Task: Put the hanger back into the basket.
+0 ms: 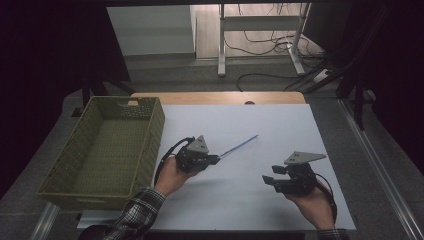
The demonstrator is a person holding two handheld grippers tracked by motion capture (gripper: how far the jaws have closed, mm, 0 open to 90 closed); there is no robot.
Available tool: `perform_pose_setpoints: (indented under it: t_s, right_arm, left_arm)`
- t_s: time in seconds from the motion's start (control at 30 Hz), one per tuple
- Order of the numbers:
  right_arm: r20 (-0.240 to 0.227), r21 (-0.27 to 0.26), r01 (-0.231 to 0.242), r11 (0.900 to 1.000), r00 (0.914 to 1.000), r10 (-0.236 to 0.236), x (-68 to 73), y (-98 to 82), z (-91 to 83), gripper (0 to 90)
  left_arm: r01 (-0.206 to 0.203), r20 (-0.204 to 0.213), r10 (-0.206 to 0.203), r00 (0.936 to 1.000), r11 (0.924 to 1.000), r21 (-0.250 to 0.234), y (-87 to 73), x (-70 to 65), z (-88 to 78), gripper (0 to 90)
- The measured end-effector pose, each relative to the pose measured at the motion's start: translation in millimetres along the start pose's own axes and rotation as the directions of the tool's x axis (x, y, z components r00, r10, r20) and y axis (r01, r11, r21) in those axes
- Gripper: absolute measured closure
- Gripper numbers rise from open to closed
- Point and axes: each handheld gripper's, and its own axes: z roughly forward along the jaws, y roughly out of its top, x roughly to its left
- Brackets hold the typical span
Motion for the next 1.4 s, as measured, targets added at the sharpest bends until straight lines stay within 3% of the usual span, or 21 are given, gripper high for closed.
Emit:
perform_pose_setpoints:
  t_s: [0.17,0.3,0.53,0.63,0.77,0.9,1.0,1.07,1.13,1.2,1.3,1.4]
  right_arm:
    - [-0.006,-0.017,0.011,1.0,0.9999,-0.011,2.4,2.2,-0.5,46.7]
    - [-0.007,-0.045,0.037,0.998,0.9993,-0.037,6.8,8.4,0.8,46.7]
    - [-0.026,-0.092,0.101,0.991,0.9942,-0.104,20.2,29.4,9.5,51.4]
    - [-0.087,-0.134,0.091,0.987,0.9909,-0.103,26.1,40.2,14.2,55.5]
    - [-0.134,-0.186,0.104,0.977,0.9825,-0.13,39.9,55.0,19.8,59.1]
    - [-0.145,-0.225,0.111,0.968,0.9786,-0.146,52.2,66.7,25.0,61.3]
    - [-0.15,-0.237,0.084,0.968,0.9811,-0.122,56.2,71.6,31.6,64.9]
    - [-0.153,-0.243,0.063,0.968,0.9829,-0.102,57.6,72.3,35.8,72.1]
    - [-0.158,-0.236,0.049,0.97,0.9834,-0.088,58.7,71.9,39.0,79.7]
    - [-0.105,-0.222,0.07,0.973,0.9899,-0.095,62.8,71.1,40.2,84.3]
    - [-0.047,-0.209,0.122,0.97,0.9898,-0.135,70.2,71.7,39.1,85.2]
    - [-0.052,-0.188,0.125,0.974,0.9891,-0.137,71.8,74.4,38.7,85.4]
  left_arm:
    - [0.058,0.047,-0.056,0.9973,0.9974,-0.043,2.2,1.7,-9.3,87.3]
    - [0.08,0.086,-0.074,0.9935,0.9951,-0.059,4.7,1.4,-15.7,87.2]
    - [0.14,0.189,-0.122,0.9744,0.9863,-0.087,9.0,-5.0,-24.8,87.2]
    - [0.14,0.191,-0.121,0.9741,0.9862,-0.088,9.1,-9.2,-26.5,87.1]
    - [0.153,0.202,-0.135,0.9702,0.9851,-0.078,6.9,-13.8,-24.0,87.1]
    - [0.159,0.213,-0.14,0.967,0.9845,-0.074,3.3,-17.2,-17.8,87.1]
    - [0.172,0.226,-0.153,0.962,0.9826,-0.07,1.6,-20.5,-13.5,87.0]
    - [0.173,0.229,-0.153,0.9612,0.9827,-0.067,0.9,-22.8,-11.4,87.1]
    - [0.173,0.226,-0.155,0.9619,0.983,-0.062,0.4,-24.7,-9.9,87.0]
    - [0.162,0.221,-0.146,0.9643,0.9852,-0.056,0.1,-25.9,-9.6,86.6]
    - [0.112,0.176,-0.103,0.9789,0.9929,-0.04,2.7,-29.3,-13.4,85.2]
    - [0.096,0.145,-0.093,0.9851,0.9952,-0.017,6.6,-32.4,-19.2,67.9]
